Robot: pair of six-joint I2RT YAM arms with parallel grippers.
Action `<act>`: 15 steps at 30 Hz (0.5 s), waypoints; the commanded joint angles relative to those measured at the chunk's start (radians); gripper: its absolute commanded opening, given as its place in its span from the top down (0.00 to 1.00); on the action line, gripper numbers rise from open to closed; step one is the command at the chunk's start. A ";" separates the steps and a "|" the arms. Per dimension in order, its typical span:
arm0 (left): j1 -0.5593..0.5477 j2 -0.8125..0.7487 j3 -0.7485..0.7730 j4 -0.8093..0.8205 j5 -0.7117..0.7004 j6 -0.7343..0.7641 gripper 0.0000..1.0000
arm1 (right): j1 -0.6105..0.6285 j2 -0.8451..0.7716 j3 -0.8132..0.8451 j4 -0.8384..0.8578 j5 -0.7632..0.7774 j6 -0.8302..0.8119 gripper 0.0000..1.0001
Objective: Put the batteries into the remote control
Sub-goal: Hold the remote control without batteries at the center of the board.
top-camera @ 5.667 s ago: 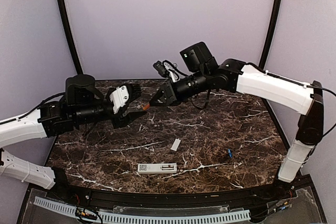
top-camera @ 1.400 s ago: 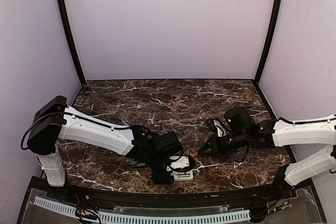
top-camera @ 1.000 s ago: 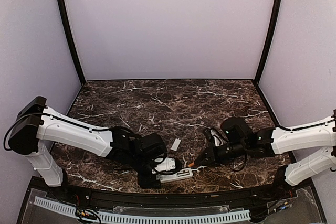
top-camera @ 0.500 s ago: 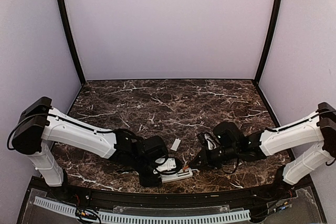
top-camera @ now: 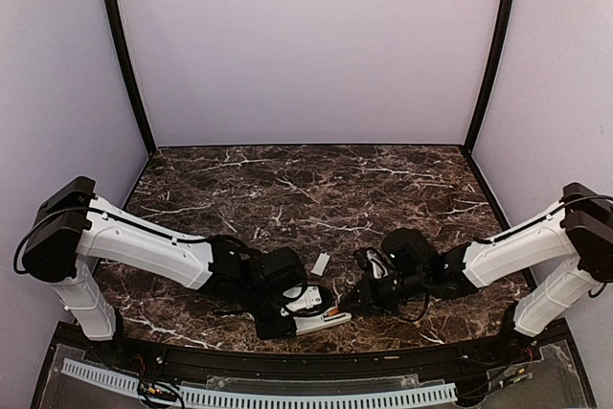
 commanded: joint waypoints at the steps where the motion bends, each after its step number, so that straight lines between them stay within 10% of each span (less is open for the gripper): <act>1: -0.002 0.002 -0.010 0.003 0.041 -0.004 0.62 | 0.010 0.025 0.004 0.042 -0.002 0.007 1.00; 15: -0.001 -0.010 0.005 0.054 0.097 -0.015 0.53 | 0.023 0.107 -0.034 0.158 0.005 0.067 1.00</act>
